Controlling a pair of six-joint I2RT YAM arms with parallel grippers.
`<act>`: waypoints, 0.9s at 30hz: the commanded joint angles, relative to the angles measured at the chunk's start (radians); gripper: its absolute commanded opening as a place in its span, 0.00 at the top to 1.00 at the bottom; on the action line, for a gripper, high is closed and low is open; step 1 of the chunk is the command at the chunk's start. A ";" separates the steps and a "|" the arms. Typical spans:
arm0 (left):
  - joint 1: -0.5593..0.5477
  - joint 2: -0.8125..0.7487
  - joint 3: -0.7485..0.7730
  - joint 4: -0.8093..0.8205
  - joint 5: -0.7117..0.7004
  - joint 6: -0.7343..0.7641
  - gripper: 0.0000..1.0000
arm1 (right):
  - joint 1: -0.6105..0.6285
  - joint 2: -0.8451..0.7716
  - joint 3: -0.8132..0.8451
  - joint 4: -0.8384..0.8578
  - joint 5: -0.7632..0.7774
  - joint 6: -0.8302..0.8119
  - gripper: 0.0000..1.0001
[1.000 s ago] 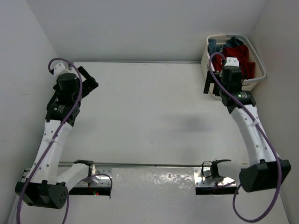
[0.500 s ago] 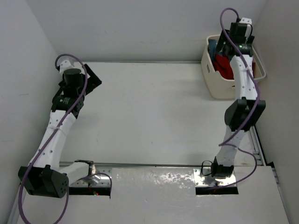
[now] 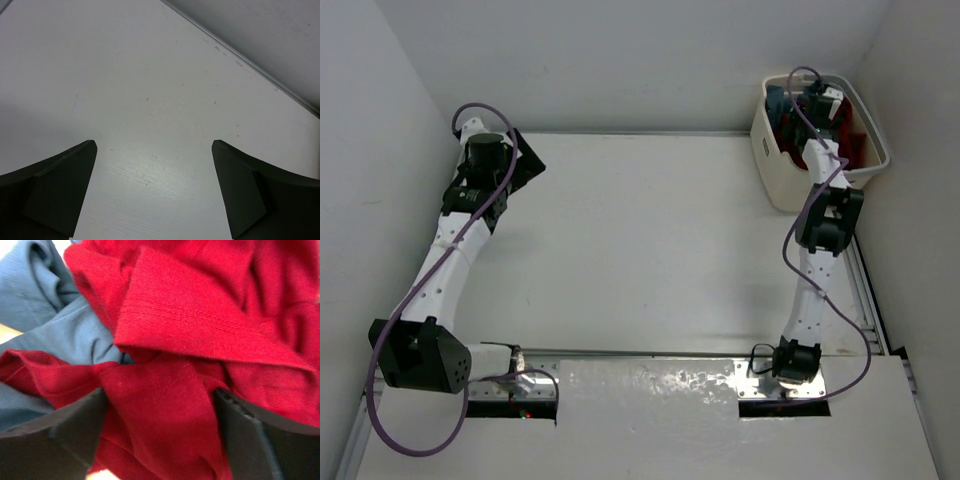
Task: Fold and stack the t-shirts
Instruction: Grab crumpled tshirt from bin with the right arm
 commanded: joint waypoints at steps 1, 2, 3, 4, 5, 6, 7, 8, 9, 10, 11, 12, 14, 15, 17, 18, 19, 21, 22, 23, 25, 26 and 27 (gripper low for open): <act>0.007 0.012 0.062 0.022 -0.009 0.016 0.00 | 0.001 0.002 0.038 0.124 -0.023 0.060 0.18; 0.007 0.019 0.071 0.016 -0.015 0.017 0.00 | 0.001 0.002 0.031 0.126 -0.016 0.076 0.25; 0.005 0.021 0.073 0.016 -0.016 0.019 0.00 | 0.001 -0.003 0.021 0.147 -0.018 0.076 0.43; 0.007 0.023 0.074 0.017 -0.018 0.020 0.00 | -0.001 -0.007 0.014 0.157 -0.016 0.076 0.53; 0.007 0.026 0.080 0.016 -0.021 0.024 0.00 | -0.001 -0.025 0.003 0.163 -0.010 0.071 0.67; 0.007 0.029 0.083 0.016 -0.021 0.024 0.00 | -0.001 -0.036 0.001 0.166 0.000 0.071 1.00; 0.007 0.030 0.086 0.017 -0.018 0.025 0.00 | -0.001 -0.050 -0.008 0.170 0.019 0.070 1.00; 0.008 0.032 0.088 0.022 -0.013 0.027 0.00 | 0.001 -0.067 -0.014 0.181 0.020 0.061 1.00; 0.007 0.032 0.088 0.023 -0.009 0.027 0.00 | -0.001 -0.100 -0.017 0.201 0.024 0.050 1.00; 0.007 0.032 0.085 0.028 -0.001 0.027 0.00 | -0.001 -0.114 -0.009 0.203 0.024 0.042 1.00; 0.007 0.032 0.083 0.034 0.003 0.025 0.00 | -0.001 -0.128 -0.002 0.192 0.027 0.031 1.00; 0.007 0.032 0.080 0.039 0.008 0.024 0.00 | -0.001 -0.162 0.006 0.187 0.030 0.027 1.00; 0.007 0.032 0.070 0.054 0.030 0.024 0.00 | 0.003 -0.208 -0.008 0.192 0.036 0.015 1.00; 0.007 0.032 0.066 0.062 0.037 0.025 0.00 | 0.004 -0.264 -0.023 0.204 0.043 0.008 1.00; 0.007 0.033 0.062 0.076 0.057 0.031 0.00 | 0.010 -0.314 -0.052 0.227 0.054 -0.024 1.00; 0.007 0.035 0.062 0.080 0.063 0.033 0.00 | 0.013 -0.352 -0.045 0.227 0.063 -0.033 1.00; 0.008 0.036 0.063 0.083 0.071 0.033 0.00 | 0.013 -0.368 -0.039 0.227 0.059 -0.044 1.00; 0.007 0.036 0.059 0.099 0.080 0.037 0.00 | 0.016 -0.407 -0.023 0.238 0.027 -0.090 1.00; 0.007 0.038 0.056 0.099 0.083 0.037 0.00 | 0.015 -0.417 -0.013 0.238 0.008 -0.099 1.00; 0.007 0.039 0.053 0.103 0.086 0.039 0.00 | 0.016 -0.424 0.001 0.226 -0.005 -0.105 1.00; 0.007 0.042 0.051 0.103 0.092 0.042 0.00 | 0.019 -0.447 0.032 0.214 -0.083 -0.123 1.00; 0.008 0.042 0.048 0.103 0.092 0.042 0.00 | 0.022 -0.460 0.037 0.206 -0.120 -0.127 1.00; 0.007 0.042 0.045 0.106 0.091 0.042 0.00 | 0.027 -0.472 0.044 0.201 -0.162 -0.128 1.00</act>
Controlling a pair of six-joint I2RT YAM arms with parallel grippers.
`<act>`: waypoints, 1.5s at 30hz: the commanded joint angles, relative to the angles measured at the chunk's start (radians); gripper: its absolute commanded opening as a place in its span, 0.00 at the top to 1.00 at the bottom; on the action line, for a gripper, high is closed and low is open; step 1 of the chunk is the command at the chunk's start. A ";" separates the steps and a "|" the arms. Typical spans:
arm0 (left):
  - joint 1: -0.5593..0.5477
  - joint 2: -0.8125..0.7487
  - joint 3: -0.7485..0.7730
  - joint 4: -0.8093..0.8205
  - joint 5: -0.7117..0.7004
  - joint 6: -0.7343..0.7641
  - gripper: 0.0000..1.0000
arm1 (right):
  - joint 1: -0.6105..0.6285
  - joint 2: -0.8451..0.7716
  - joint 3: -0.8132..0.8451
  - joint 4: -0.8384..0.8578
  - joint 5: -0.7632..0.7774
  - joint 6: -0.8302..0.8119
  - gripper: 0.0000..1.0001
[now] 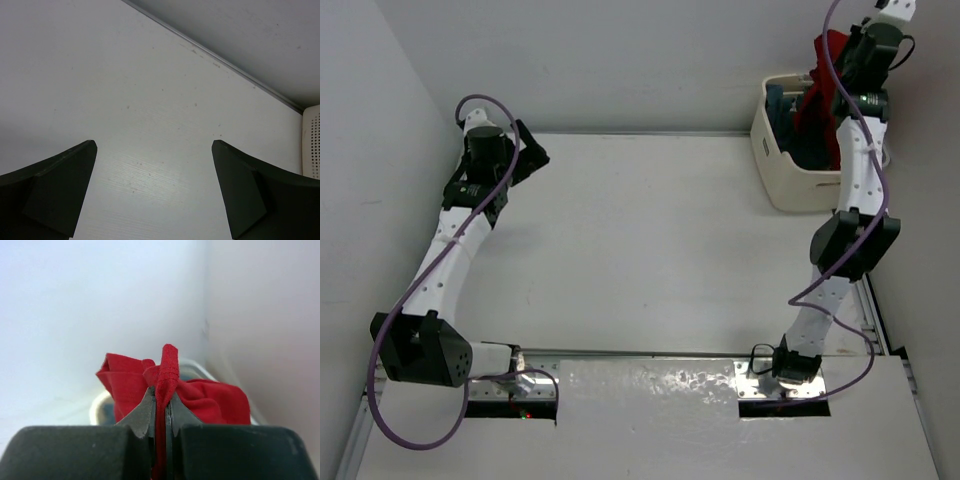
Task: Fold and stack the t-shirts
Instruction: Grab crumpled tshirt from bin with the right arm, then move the tshirt to the center of the board
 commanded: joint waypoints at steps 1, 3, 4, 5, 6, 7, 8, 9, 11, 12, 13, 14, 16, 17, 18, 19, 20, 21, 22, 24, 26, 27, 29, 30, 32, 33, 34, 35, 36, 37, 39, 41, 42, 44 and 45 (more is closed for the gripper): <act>0.007 0.001 -0.005 0.062 0.020 0.019 0.00 | 0.037 -0.068 0.049 0.049 -0.210 -0.055 1.00; 0.008 0.001 -0.005 0.066 0.017 0.014 0.00 | 0.104 -0.116 0.074 0.023 -0.315 -0.108 1.00; 0.007 0.001 -0.005 0.066 0.018 0.014 0.00 | 0.135 -0.134 0.078 0.007 -0.315 -0.130 1.00; 0.007 -0.001 -0.005 0.064 0.020 0.014 0.00 | 0.170 -0.182 0.074 -0.009 -0.347 -0.148 1.00; 0.007 -0.004 -0.006 0.064 0.026 0.011 0.00 | 0.196 -0.209 0.045 -0.006 -0.366 -0.169 1.00; 0.007 -0.007 -0.008 0.064 0.032 0.010 0.00 | 0.276 -0.237 0.028 0.017 -0.393 -0.191 1.00; 0.007 -0.009 -0.012 0.066 0.038 0.010 0.00 | 0.307 -0.289 0.005 0.037 -0.418 -0.182 1.00; 0.007 -0.016 -0.028 0.069 0.043 0.008 0.00 | 0.357 -0.314 -0.045 0.054 -0.435 -0.173 1.00; 0.007 -0.026 -0.055 0.095 0.046 -0.001 0.00 | 0.400 -0.369 -0.110 0.106 -0.502 -0.134 1.00; 0.007 -0.033 -0.080 0.101 0.049 -0.008 0.00 | 0.431 -0.378 -0.148 0.108 -0.536 -0.127 1.00; 0.008 -0.036 -0.089 0.104 0.055 -0.013 0.00 | 0.442 -0.383 -0.165 0.115 -0.567 -0.087 1.00; 0.007 -0.036 -0.095 0.101 0.058 -0.015 0.00 | 0.450 -0.383 -0.178 0.144 -0.596 -0.058 1.00; 0.007 -0.042 -0.095 0.070 0.049 -0.018 0.00 | 0.457 -0.371 -0.219 0.208 -0.689 0.042 1.00; 0.007 -0.052 -0.097 0.058 0.040 -0.018 0.00 | 0.457 -0.369 -0.272 0.223 -0.696 0.071 1.00; 0.007 -0.058 -0.100 0.035 0.011 -0.025 0.00 | 0.457 -0.375 -0.312 0.233 -0.693 0.082 1.00; 0.007 -0.065 -0.104 0.026 -0.006 -0.030 0.00 | 0.457 -0.384 -0.363 0.261 -0.684 0.085 1.00; 0.007 -0.081 -0.124 0.021 -0.025 -0.033 0.00 | 0.457 -0.394 -0.473 0.269 -0.664 0.091 1.00; 0.007 -0.088 -0.132 0.007 -0.029 -0.038 0.00 | 0.456 -0.415 -0.525 0.267 -0.607 0.079 1.00; 0.007 -0.096 -0.137 -0.008 -0.034 -0.042 0.00 | 0.454 -0.427 -0.587 0.267 -0.585 0.076 1.00; 0.007 -0.128 -0.155 -0.031 -0.054 -0.054 0.00 | 0.453 -0.453 -0.798 0.319 -0.549 0.129 1.00; 0.007 -0.159 -0.175 -0.033 -0.060 -0.058 0.00 | 0.454 -0.454 -0.955 0.358 -0.547 0.165 1.00; 0.007 -0.165 -0.175 -0.043 -0.056 -0.056 0.00 | 0.453 -0.447 -0.981 0.326 -0.542 0.171 0.97; 0.007 -0.180 -0.172 -0.063 -0.049 -0.056 0.00 | 0.453 -0.450 -1.071 0.257 -0.488 0.163 0.53; 0.007 -0.180 -0.172 -0.068 -0.048 -0.058 0.00 | 0.453 -0.450 -1.095 0.256 -0.487 0.148 0.46; 0.007 -0.181 -0.169 -0.080 -0.043 -0.061 0.00 | 0.453 -0.493 -1.107 0.159 -0.347 0.084 0.13; 0.007 -0.182 -0.169 -0.091 -0.040 -0.064 0.00 | 0.454 -0.512 -1.104 0.129 -0.288 0.009 0.01; 0.007 -0.181 -0.172 -0.094 -0.036 -0.067 0.00 | 0.454 -0.535 -1.104 0.058 -0.247 -0.016 0.01; 0.008 -0.180 -0.183 -0.092 -0.022 -0.070 0.00 | 0.453 -0.582 -1.116 0.031 -0.137 -0.033 0.01; 0.007 -0.182 -0.189 -0.085 -0.016 -0.078 0.00 | 0.453 -0.607 -1.126 -0.007 -0.095 -0.050 0.01; 0.007 -0.181 -0.196 -0.080 -0.007 -0.081 0.00 | 0.453 -0.634 -1.139 -0.021 -0.061 -0.055 0.01; 0.007 -0.171 -0.213 -0.071 0.013 -0.085 0.00 | 0.453 -0.722 -1.196 -0.047 -0.025 -0.056 0.01; 0.005 -0.156 -0.229 -0.059 0.044 -0.084 0.00 | 0.454 -0.797 -1.265 -0.049 -0.095 -0.061 0.01; 0.005 -0.147 -0.232 -0.048 0.053 -0.084 0.00 | 0.456 -0.817 -1.284 -0.062 -0.126 -0.076 0.01; 0.002 -0.118 -0.241 -0.022 0.088 -0.088 0.00 | 0.470 -0.842 -1.305 -0.089 -0.150 -0.098 0.01; 0.002 -0.104 -0.244 -0.011 0.104 -0.090 0.00 | 0.473 -0.855 -1.307 -0.107 -0.140 -0.099 0.01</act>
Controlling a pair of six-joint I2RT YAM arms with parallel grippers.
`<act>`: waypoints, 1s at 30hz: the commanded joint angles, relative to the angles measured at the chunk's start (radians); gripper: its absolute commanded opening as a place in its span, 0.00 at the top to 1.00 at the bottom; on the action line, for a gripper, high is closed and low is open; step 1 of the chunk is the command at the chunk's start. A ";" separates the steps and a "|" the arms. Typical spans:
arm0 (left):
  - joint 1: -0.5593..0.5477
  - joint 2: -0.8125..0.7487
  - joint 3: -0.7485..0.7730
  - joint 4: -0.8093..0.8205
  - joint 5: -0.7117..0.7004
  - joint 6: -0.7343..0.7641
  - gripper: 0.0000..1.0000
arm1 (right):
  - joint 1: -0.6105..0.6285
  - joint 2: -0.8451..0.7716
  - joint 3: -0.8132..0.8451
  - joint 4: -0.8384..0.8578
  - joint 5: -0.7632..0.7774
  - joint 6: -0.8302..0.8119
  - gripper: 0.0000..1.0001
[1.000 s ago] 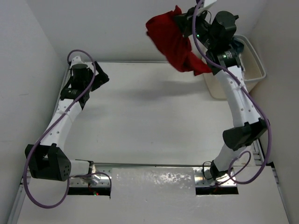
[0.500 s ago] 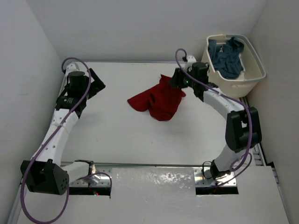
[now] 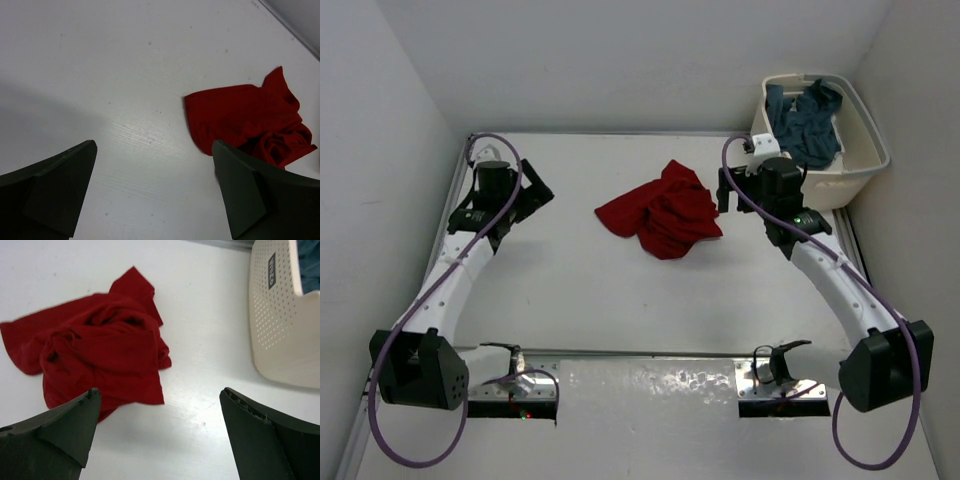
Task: Fold and stack the t-shirts
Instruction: Move the tshirt to the center of the board, then flatten out the tshirt
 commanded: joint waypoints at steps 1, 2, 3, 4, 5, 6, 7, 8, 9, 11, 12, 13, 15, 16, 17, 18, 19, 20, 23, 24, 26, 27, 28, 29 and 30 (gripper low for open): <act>-0.002 0.059 -0.011 0.074 0.086 -0.015 0.00 | 0.015 -0.008 -0.041 -0.069 0.003 -0.046 0.01; -0.007 0.074 -0.009 0.092 0.113 -0.017 0.00 | 0.015 -0.012 -0.055 -0.068 0.005 -0.031 0.01; -0.013 0.092 -0.009 0.105 0.118 -0.017 0.00 | 0.015 -0.019 -0.061 -0.065 0.018 -0.021 0.01; -0.034 0.128 -0.003 0.114 0.113 -0.019 0.00 | 0.015 -0.020 -0.069 -0.065 0.029 -0.011 0.01; -0.048 0.149 0.001 0.134 0.103 -0.019 0.00 | 0.015 -0.019 -0.087 -0.063 0.046 0.003 0.01; -0.061 0.174 0.009 0.141 0.098 -0.020 0.00 | 0.015 -0.012 -0.098 -0.057 0.078 0.043 0.01; -0.090 0.233 0.036 0.148 0.095 -0.022 0.00 | 0.015 -0.005 -0.116 -0.056 0.074 0.051 0.01; -0.105 0.267 0.053 0.155 0.100 -0.019 0.00 | 0.014 0.003 -0.123 -0.051 0.075 0.068 0.01; -0.117 0.305 0.073 0.152 0.098 -0.020 0.00 | 0.014 0.014 -0.129 -0.034 0.077 0.084 0.01; -0.150 0.425 0.145 0.161 0.128 -0.014 0.00 | 0.014 0.041 -0.164 0.002 0.048 0.102 0.01; -0.156 0.466 0.167 0.169 0.132 -0.008 0.00 | 0.014 0.049 -0.179 0.065 0.016 0.064 0.01; -0.165 0.546 0.210 0.174 0.153 -0.006 0.00 | 0.014 0.070 -0.202 0.087 -0.083 0.024 0.01; -0.170 0.623 0.251 0.180 0.202 -0.006 0.00 | 0.015 0.101 -0.210 0.113 -0.194 -0.157 0.01; -0.171 0.687 0.294 0.177 0.210 -0.009 0.00 | 0.015 0.122 -0.201 0.110 -0.205 -0.194 0.01; -0.174 0.712 0.310 0.172 0.212 -0.008 0.00 | 0.015 0.167 -0.193 0.107 -0.196 -0.226 0.01; -0.179 0.737 0.322 0.171 0.205 -0.008 0.00 | 0.015 0.187 -0.192 0.116 -0.192 -0.242 0.01; -0.186 0.772 0.340 0.172 0.198 -0.009 0.00 | 0.015 0.208 -0.183 0.115 -0.187 -0.254 0.01; -0.193 0.787 0.346 0.177 0.186 -0.011 0.01 | 0.015 0.243 -0.178 0.118 -0.178 -0.265 0.01; -0.203 0.835 0.342 0.215 0.175 -0.031 0.06 | 0.015 0.273 -0.210 0.220 -0.207 -0.294 0.01; -0.203 0.847 0.342 0.220 0.184 -0.034 0.08 | 0.015 0.296 -0.215 0.277 -0.219 -0.305 0.01; -0.206 0.875 0.345 0.227 0.195 -0.040 0.15 | 0.015 0.334 -0.190 0.287 -0.215 -0.319 0.01; -0.214 0.887 0.340 0.230 0.189 -0.038 0.16 | 0.015 0.377 -0.175 0.277 -0.201 -0.326 0.01; -0.219 0.893 0.339 0.235 0.175 -0.040 0.16 | 0.015 0.398 -0.148 0.273 -0.196 -0.329 0.01; -0.225 0.898 0.336 0.253 0.167 -0.035 0.18 | 0.015 0.417 -0.137 0.270 -0.198 -0.336 0.02; -0.239 0.912 0.328 0.264 0.158 -0.034 0.19 | 0.015 0.446 -0.127 0.273 -0.199 -0.343 0.03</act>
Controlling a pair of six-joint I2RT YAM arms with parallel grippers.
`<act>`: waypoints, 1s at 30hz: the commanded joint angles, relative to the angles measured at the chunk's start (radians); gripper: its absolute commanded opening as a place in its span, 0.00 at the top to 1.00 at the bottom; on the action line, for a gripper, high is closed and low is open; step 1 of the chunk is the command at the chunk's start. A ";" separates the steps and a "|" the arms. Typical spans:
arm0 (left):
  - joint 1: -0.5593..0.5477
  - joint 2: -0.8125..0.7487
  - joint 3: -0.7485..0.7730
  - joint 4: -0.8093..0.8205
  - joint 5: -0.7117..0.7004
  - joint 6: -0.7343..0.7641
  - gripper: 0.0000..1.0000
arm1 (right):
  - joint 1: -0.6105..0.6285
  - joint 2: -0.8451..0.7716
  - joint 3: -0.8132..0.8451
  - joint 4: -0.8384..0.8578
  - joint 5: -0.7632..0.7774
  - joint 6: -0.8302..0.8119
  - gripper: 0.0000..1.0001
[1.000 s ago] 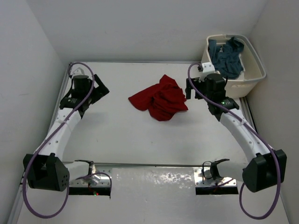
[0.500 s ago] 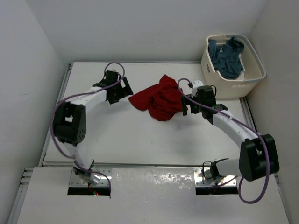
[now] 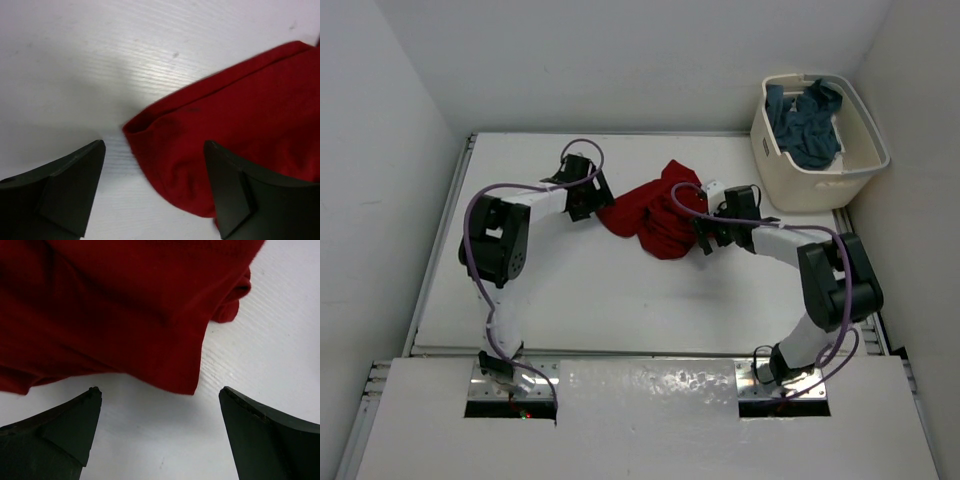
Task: Fold and stack the t-shirts
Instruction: Flatten out the tshirt
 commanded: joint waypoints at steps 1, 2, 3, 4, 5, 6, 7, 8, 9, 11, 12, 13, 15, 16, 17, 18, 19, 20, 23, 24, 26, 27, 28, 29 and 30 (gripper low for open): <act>-0.038 0.052 -0.003 0.052 -0.019 -0.002 0.24 | 0.002 0.058 0.071 0.071 -0.013 -0.058 0.04; -0.043 0.059 -0.001 0.054 -0.019 -0.004 0.28 | 0.002 0.069 0.074 0.075 -0.012 -0.057 0.07; -0.053 0.070 0.000 0.055 -0.019 -0.002 0.34 | 0.002 0.081 0.080 0.075 -0.013 -0.058 0.10; -0.056 0.071 0.000 0.060 -0.022 -0.001 0.44 | 0.002 0.086 0.081 0.075 -0.012 -0.060 0.12; -0.058 0.073 0.000 0.063 -0.028 0.001 0.51 | 0.002 0.089 0.078 0.087 -0.016 -0.058 0.17; -0.061 0.076 -0.003 0.069 -0.026 0.002 0.57 | 0.002 0.092 0.077 0.093 -0.024 -0.061 0.20; -0.061 0.078 -0.003 0.077 -0.020 0.002 0.85 | 0.002 0.099 0.071 0.101 -0.024 -0.060 0.23; -0.063 0.078 -0.003 0.086 -0.013 -0.001 1.00 | 0.002 0.102 0.075 0.097 -0.022 -0.064 0.28; -0.063 0.075 -0.001 0.094 0.019 0.005 1.00 | 0.002 0.107 0.083 0.098 -0.016 -0.065 0.37; -0.066 0.046 -0.016 0.124 0.027 0.012 1.00 | 0.002 0.107 0.078 0.127 0.005 -0.065 0.50; -0.066 0.030 -0.026 0.133 0.027 0.012 1.00 | 0.001 0.104 0.071 0.146 0.022 -0.057 0.67; -0.066 0.012 -0.032 0.149 0.018 0.013 1.00 | -0.001 0.095 0.071 0.155 0.030 -0.051 0.75; -0.066 -0.036 -0.036 0.152 -0.006 0.019 1.00 | -0.002 0.083 0.078 0.166 0.042 -0.043 1.00; -0.066 -0.053 -0.033 0.150 -0.013 0.028 1.00 | -0.004 0.073 0.077 0.170 0.051 -0.038 1.00; -0.066 -0.068 -0.030 0.149 -0.019 0.028 1.00 | -0.005 0.046 0.074 0.184 0.066 -0.038 1.00; -0.067 -0.095 -0.027 0.149 -0.026 0.032 1.00 | -0.007 0.027 0.069 0.189 0.076 -0.038 1.00; -0.066 -0.109 -0.026 0.146 -0.034 0.033 1.00 | -0.007 0.009 0.065 0.196 0.082 -0.034 1.00; -0.066 -0.137 -0.017 0.141 -0.034 0.030 1.00 | -0.008 -0.031 0.060 0.213 0.129 -0.029 1.00; -0.064 -0.212 -0.003 0.114 -0.114 0.028 1.00 | -0.022 -0.115 0.062 0.207 0.203 -0.008 1.00; -0.064 -0.240 -0.003 0.107 -0.179 0.022 1.00 | -0.033 -0.137 0.071 0.196 0.258 -0.009 1.00; -0.063 -0.353 -0.032 0.139 -0.250 0.031 1.00 | -0.045 -0.189 0.071 0.204 0.289 -0.028 1.00; -0.063 -0.388 -0.030 0.147 -0.320 0.038 1.00 | -0.063 -0.241 0.077 0.212 0.336 -0.031 1.00; -0.063 -0.422 -0.020 0.146 -0.351 0.070 1.00 | -0.074 -0.264 0.092 0.209 0.350 -0.026 1.00; -0.063 -0.479 0.014 0.138 -0.379 0.091 1.00 | -0.086 -0.287 0.117 0.163 0.350 -0.029 1.00; -0.063 -0.503 0.035 0.112 -0.437 0.107 1.00 | -0.112 -0.325 0.176 0.137 0.358 -0.025 1.00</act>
